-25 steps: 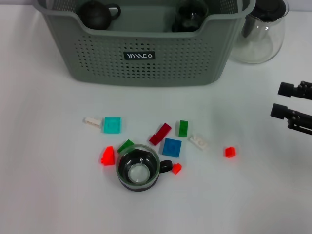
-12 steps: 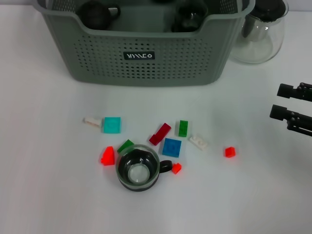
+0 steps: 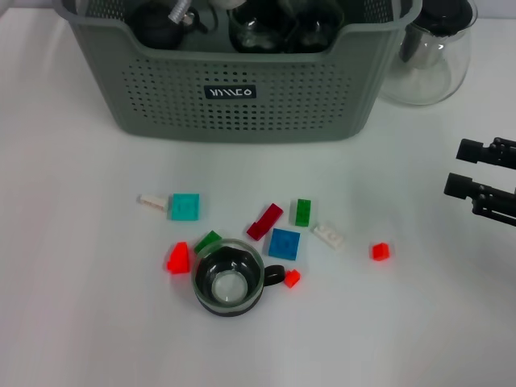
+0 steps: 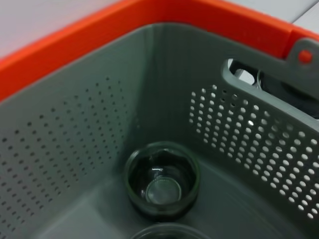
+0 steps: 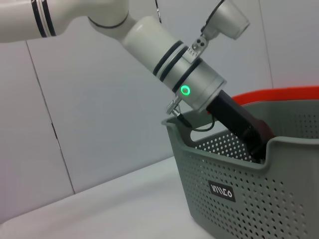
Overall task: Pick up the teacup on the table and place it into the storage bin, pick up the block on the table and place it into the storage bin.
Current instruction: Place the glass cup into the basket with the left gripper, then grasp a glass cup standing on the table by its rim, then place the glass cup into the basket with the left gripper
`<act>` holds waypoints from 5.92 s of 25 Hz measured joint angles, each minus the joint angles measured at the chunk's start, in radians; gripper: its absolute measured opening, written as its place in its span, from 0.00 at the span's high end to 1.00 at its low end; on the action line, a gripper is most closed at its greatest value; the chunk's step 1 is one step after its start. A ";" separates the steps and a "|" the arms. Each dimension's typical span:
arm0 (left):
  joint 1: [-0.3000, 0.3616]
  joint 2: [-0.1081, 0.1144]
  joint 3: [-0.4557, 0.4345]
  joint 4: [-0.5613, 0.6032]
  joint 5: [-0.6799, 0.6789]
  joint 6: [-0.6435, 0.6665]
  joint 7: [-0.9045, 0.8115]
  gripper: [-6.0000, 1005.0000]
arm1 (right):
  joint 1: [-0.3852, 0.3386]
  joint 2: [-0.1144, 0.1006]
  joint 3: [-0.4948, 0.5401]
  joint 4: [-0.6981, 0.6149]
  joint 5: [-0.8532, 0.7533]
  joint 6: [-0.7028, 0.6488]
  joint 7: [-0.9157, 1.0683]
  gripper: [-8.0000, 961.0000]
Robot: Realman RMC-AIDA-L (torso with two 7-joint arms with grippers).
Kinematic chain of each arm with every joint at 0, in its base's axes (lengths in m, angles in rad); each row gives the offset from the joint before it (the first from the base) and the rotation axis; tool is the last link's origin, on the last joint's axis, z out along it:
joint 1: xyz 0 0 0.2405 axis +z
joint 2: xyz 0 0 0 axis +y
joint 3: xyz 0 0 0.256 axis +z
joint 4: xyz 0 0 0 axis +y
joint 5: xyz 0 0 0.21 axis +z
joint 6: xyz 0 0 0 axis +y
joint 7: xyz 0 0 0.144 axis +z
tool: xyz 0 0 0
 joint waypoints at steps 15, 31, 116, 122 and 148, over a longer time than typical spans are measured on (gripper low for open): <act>0.388 -0.026 -0.181 0.662 -0.545 0.308 0.227 0.63 | 0.002 -0.006 0.001 0.010 0.000 0.000 0.000 0.36; 0.805 -0.046 -0.494 0.609 -0.702 1.011 0.963 0.55 | 0.020 -0.010 0.005 0.009 0.001 0.002 0.009 0.36; 0.764 -0.047 0.273 0.539 -0.412 0.629 0.794 0.76 | 0.031 -0.021 0.009 0.037 -0.002 0.025 0.015 0.36; 0.765 -0.047 0.276 0.579 -0.371 0.642 0.741 0.84 | 0.032 -0.021 0.010 0.037 -0.002 0.023 0.015 0.36; 0.715 -0.015 -0.427 0.377 -0.909 1.017 0.885 0.94 | 0.049 -0.018 0.005 0.037 -0.002 0.024 0.028 0.36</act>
